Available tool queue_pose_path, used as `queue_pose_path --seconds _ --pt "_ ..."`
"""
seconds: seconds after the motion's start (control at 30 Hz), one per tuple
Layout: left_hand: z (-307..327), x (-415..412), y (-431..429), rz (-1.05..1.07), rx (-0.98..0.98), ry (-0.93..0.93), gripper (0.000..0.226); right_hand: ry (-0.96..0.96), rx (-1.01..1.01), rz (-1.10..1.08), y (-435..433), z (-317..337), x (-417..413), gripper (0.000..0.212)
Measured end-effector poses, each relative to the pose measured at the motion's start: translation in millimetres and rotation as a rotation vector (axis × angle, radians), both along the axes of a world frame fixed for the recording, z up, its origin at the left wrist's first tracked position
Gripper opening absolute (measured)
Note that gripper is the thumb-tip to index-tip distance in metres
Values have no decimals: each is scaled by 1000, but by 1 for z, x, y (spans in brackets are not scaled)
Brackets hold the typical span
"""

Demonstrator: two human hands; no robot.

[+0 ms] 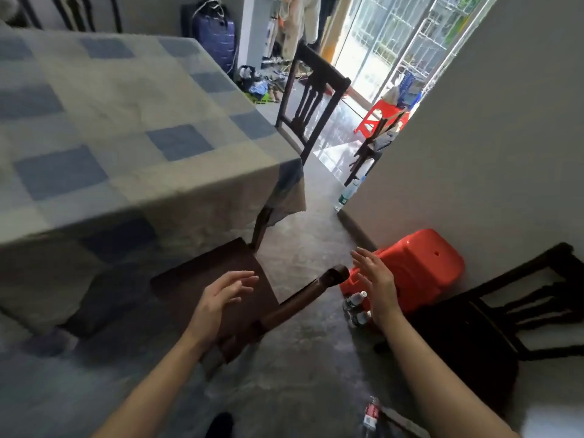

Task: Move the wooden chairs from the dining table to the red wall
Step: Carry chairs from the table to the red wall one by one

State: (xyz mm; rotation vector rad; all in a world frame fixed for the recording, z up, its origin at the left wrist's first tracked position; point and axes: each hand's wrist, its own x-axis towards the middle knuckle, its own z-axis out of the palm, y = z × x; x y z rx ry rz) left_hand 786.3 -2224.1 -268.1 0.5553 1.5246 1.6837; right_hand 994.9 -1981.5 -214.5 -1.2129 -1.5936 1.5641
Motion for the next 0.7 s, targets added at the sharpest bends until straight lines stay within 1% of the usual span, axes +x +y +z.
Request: queue_pose_path --seconds 0.07,0.13,0.27,0.37,0.43,0.47,0.53,0.7 --pt "-1 6 -5 26 -21 -11 35 -18 -4 40 18 -13 -4 28" --pt "-6 15 -11 82 -35 -15 32 -22 -19 129 34 -28 -12 30" --pt "-19 42 -21 219 -61 -50 42 7 -126 308 45 -61 -29 33" --pt "-27 69 -24 380 -75 26 37 74 -178 426 46 -77 -28 41" --pt "-30 86 -17 539 -109 93 40 31 -190 482 49 -76 -26 43" --pt "-30 90 -11 640 -117 99 42 27 -196 488 50 -76 -27 47" --pt "-27 92 0 812 -104 51 46 89 -237 473 50 -72 -31 49" --pt "-12 87 5 922 -53 32 56 200 -273 485 50 -64 -47 36"
